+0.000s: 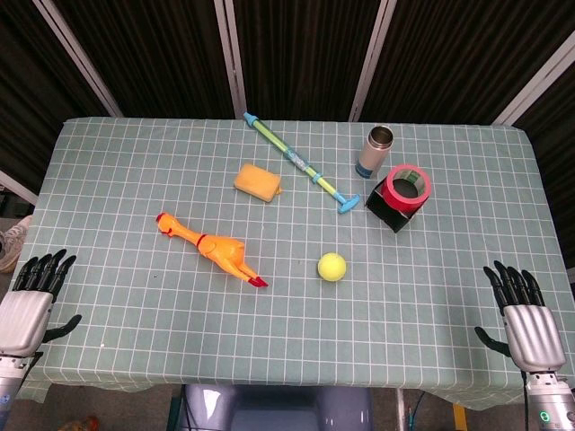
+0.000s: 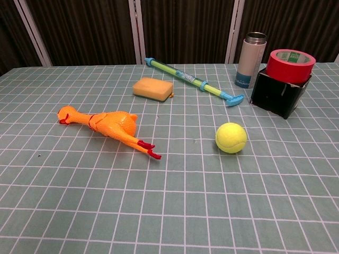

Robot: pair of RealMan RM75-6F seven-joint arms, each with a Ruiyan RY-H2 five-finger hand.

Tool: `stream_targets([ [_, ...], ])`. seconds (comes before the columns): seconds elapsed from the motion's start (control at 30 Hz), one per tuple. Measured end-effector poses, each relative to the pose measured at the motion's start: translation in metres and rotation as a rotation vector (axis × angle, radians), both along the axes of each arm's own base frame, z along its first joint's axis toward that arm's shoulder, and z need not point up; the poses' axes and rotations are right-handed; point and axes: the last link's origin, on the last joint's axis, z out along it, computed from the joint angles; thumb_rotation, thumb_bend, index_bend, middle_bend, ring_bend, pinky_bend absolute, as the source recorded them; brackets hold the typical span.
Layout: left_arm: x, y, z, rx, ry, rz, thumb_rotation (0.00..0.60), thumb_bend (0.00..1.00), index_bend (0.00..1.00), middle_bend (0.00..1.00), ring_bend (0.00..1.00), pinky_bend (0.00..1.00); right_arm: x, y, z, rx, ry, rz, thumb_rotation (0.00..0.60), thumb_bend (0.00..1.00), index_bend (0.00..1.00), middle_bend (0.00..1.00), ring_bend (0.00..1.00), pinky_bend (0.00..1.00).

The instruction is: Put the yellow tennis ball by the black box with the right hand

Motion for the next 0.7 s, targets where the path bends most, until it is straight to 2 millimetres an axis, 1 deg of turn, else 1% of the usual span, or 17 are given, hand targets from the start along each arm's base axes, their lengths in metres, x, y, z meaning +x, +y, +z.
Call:
stream_targets([
  [0.23, 0.001, 0.004, -0.001, 0.004, 0.005, 0.0, 0.6, 0.17, 0.0, 0.0, 0.0, 0.04, -0.002, 0.0, -0.002, 0.006, 0.015, -0.011, 0.6, 0.23, 0.0, 0.0, 0.0, 0.0],
  [0.4, 0.006, 0.003, -0.002, -0.004, 0.0, -0.018, 0.6, 0.17, 0.0, 0.0, 0.0, 0.04, -0.002, 0.001, -0.006, -0.003, 0.023, -0.002, 0.6, 0.23, 0.0, 0.0, 0.0, 0.0],
  [0.43, 0.007, 0.002, -0.003, -0.007, 0.001, -0.023, 0.6, 0.17, 0.0, 0.0, 0.0, 0.04, -0.001, 0.002, -0.007, 0.0, 0.023, 0.003, 0.6, 0.23, 0.0, 0.0, 0.0, 0.01],
  [0.47, 0.008, 0.001, -0.003, -0.014, 0.001, -0.029, 0.6, 0.17, 0.0, 0.0, 0.0, 0.04, 0.0, 0.003, -0.008, 0.005, 0.02, 0.01, 0.6, 0.23, 0.0, 0.0, 0.01, 0.07],
  [0.53, 0.01, 0.0, -0.004, -0.026, -0.002, -0.036, 0.6, 0.17, 0.0, 0.0, 0.0, 0.04, 0.003, 0.005, -0.011, 0.017, 0.005, 0.027, 0.6, 0.23, 0.0, 0.0, 0.08, 0.33],
  [0.57, 0.01, 0.0, -0.004, -0.031, -0.003, -0.041, 0.6, 0.17, 0.0, 0.0, 0.0, 0.04, 0.005, 0.006, -0.012, 0.022, -0.008, 0.035, 0.6, 0.23, 0.02, 0.01, 0.12, 0.42],
  [0.6, 0.011, -0.001, -0.005, -0.034, -0.004, -0.044, 0.6, 0.17, 0.0, 0.0, 0.0, 0.04, 0.007, 0.007, -0.014, 0.027, -0.026, 0.043, 0.6, 0.23, 0.06, 0.05, 0.18, 0.51],
  [0.7, 0.012, -0.001, -0.006, -0.043, -0.002, -0.052, 0.6, 0.17, 0.0, 0.0, 0.0, 0.04, 0.014, 0.009, -0.021, 0.049, -0.116, 0.069, 0.6, 0.26, 0.19, 0.16, 0.31, 0.62],
])
